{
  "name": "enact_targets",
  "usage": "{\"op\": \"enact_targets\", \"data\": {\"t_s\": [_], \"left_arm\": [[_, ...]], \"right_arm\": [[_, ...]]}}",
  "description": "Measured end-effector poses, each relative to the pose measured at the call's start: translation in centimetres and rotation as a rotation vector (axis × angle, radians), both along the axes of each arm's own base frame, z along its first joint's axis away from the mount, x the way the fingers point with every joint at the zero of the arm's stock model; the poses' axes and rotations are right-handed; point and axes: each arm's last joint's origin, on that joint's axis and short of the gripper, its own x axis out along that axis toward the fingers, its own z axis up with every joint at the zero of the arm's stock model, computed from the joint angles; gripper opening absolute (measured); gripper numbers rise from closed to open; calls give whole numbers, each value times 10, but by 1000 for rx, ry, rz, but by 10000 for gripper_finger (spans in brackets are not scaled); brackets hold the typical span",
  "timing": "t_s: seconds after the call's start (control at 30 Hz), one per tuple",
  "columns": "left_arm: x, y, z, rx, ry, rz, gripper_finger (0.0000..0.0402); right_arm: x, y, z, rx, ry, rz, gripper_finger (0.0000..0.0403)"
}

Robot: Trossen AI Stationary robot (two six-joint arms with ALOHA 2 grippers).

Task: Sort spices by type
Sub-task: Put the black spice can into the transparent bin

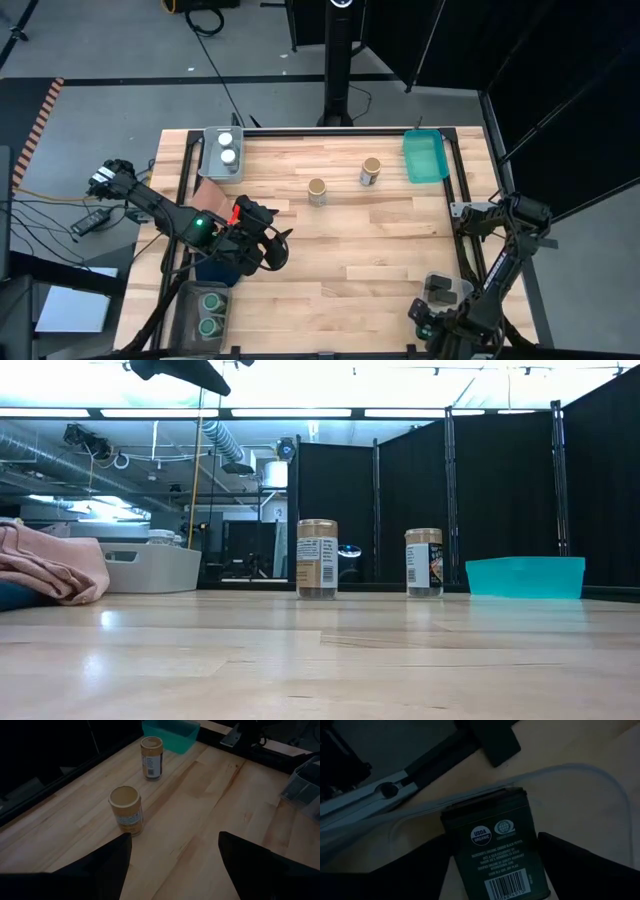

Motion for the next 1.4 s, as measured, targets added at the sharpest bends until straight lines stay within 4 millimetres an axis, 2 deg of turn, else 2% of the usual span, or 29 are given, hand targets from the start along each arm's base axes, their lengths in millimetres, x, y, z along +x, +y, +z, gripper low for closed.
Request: {"op": "enact_targets", "data": {"t_s": [0.2,1.03,1.2,1.4], "left_arm": [[0,0,0,3,4,-1,302],[0,0,0,2,8,-4,303],[0,0,0,0,7,-5,303],[0,0,0,-5,10,-9,303]], "right_arm": [[1,-6,-1,-17,64,-70,320],[2,-5,9,-66,91,-54,347],[2,-4,9,-61,88,-51,328],[2,-4,10,-58,88,-61,276]]}}
